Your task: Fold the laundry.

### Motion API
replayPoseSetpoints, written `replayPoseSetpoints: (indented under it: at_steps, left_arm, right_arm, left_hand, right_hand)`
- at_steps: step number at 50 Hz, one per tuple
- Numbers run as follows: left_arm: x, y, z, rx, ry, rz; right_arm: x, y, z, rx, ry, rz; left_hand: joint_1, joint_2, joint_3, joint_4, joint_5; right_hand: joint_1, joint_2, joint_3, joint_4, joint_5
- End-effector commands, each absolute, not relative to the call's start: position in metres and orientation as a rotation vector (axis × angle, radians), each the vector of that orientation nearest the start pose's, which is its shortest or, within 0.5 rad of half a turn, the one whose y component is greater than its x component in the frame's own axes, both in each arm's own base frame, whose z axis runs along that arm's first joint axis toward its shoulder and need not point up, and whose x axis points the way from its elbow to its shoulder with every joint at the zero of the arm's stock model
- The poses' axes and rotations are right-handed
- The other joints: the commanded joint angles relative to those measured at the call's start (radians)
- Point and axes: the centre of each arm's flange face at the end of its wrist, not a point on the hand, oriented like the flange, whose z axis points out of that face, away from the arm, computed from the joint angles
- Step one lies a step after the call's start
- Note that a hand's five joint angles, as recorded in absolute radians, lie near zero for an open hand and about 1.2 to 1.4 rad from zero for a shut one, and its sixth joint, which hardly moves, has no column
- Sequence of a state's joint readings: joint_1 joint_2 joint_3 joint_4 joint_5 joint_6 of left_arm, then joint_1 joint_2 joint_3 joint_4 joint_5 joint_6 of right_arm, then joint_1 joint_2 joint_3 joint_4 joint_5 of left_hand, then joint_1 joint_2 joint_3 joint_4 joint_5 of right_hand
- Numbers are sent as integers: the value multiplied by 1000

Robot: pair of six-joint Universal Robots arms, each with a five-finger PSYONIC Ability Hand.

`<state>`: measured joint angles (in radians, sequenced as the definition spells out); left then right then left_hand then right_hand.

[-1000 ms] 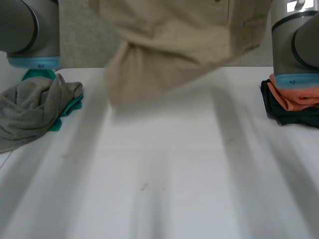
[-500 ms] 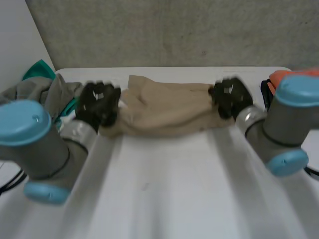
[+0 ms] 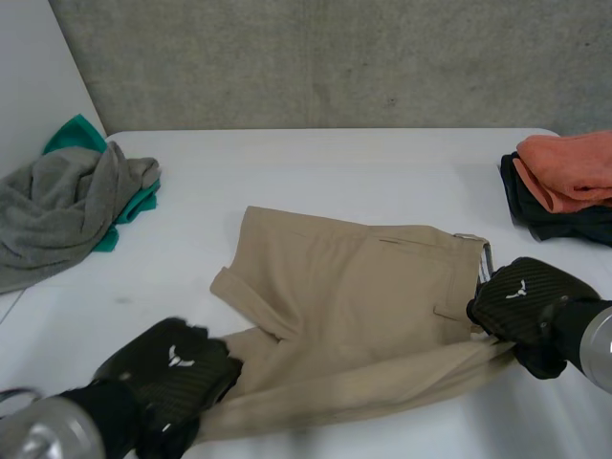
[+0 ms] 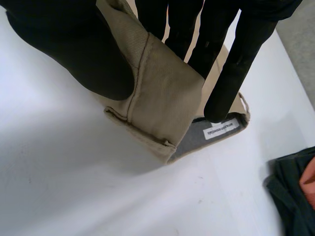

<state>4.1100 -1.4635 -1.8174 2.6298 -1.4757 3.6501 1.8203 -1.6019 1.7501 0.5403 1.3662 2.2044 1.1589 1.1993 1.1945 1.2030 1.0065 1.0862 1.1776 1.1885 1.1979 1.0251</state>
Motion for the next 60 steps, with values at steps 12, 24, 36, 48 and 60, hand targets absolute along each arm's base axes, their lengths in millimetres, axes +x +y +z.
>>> replayPoseSetpoints:
  at_steps: [12,24,36,48,60]
  left_arm:
    - [-337,-261,206,1379,1873,-2091]
    - [-377,-356,165,1272,1664,-2204]
    - [-392,-369,158,1173,1540,-2346]
    - [-375,-317,219,1135,1566,-2431]
    - [-355,-288,204,1114,1798,-2395]
  right_arm:
    - [221,-277,199,-1376,2390,-1779]
    - [235,-362,167,-1270,2406,-2072]
    - [251,-388,155,-1146,2295,-2229]
    - [207,-316,193,-951,2458,-1812]
    - [185,-304,154,-919,2501,-1590]
  left_hand:
    - [237,197,202,193,215]
    - [237,197,202,193,215]
    - [-984,-1025,-1020,-1028,-1006]
    - [-984,-1025,-1020,-1028,-1006]
    - [-984,-1025,-1020,-1028,-1006]
  right_hand:
    - [310,219,208,198,197]
    - [310,219,208,198,197]
    - [-912,-1003,-1014,-1023,-1025]
    - [-912,-1003,-1014,-1023,-1025]
    - [-737,-829,-839,-849,-851]
